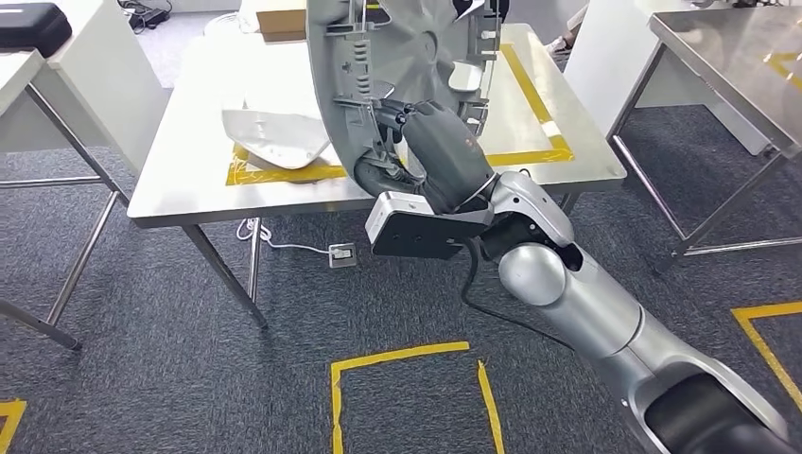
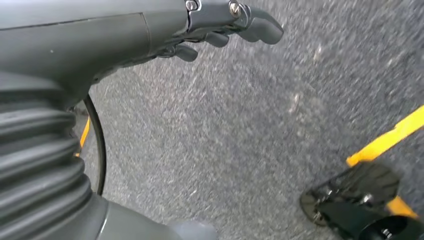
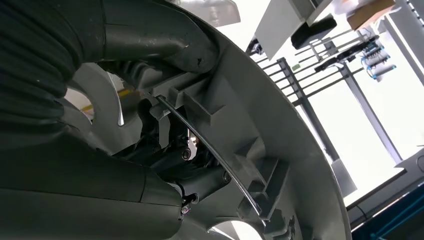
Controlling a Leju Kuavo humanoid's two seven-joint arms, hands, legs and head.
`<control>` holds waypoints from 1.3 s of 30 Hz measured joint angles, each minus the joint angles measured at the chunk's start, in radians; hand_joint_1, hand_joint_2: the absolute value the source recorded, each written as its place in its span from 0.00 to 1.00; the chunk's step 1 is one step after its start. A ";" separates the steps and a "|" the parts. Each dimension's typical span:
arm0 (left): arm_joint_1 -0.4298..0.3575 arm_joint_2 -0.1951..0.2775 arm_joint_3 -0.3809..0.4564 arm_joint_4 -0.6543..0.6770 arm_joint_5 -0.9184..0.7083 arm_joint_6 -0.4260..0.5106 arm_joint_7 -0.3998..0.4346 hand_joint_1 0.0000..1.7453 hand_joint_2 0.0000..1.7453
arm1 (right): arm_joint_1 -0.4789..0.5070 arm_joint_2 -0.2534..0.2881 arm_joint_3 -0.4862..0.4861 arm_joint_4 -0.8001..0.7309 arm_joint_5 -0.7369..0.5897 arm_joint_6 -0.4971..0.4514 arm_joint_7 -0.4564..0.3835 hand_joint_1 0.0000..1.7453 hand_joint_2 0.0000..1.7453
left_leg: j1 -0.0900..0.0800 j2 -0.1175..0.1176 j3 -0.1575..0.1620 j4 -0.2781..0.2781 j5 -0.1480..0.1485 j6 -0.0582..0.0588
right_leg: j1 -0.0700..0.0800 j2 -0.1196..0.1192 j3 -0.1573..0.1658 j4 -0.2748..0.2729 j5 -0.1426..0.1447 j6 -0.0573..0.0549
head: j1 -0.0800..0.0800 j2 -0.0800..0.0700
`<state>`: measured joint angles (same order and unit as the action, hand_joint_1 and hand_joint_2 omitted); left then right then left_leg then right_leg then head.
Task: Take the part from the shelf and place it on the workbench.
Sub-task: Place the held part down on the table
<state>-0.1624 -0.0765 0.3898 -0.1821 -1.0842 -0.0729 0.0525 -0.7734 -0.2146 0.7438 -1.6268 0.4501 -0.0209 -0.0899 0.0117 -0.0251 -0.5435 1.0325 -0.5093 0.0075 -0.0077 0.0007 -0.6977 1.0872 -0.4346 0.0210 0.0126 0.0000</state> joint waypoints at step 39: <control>0.002 0.002 0.026 0.001 0.008 0.009 -0.007 0.00 1.00 | -0.072 0.015 0.042 0.055 -0.034 -0.007 -0.012 1.00 1.00 | -0.003 0.013 -0.084 0.171 -0.044 -0.037 | 0.011 0.004 0.090 -0.085 0.006 -0.062 | -0.003 0.000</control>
<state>-0.1602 -0.0748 0.4154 -0.1811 -1.0765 -0.0641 0.0452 -0.8452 -0.1993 0.7857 -1.5714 0.4165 -0.0279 -0.1015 0.0083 -0.0125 -0.6274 1.2038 -0.5528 -0.0293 0.0035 0.0048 -0.6082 1.0021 -0.4287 -0.0412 0.0096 0.0000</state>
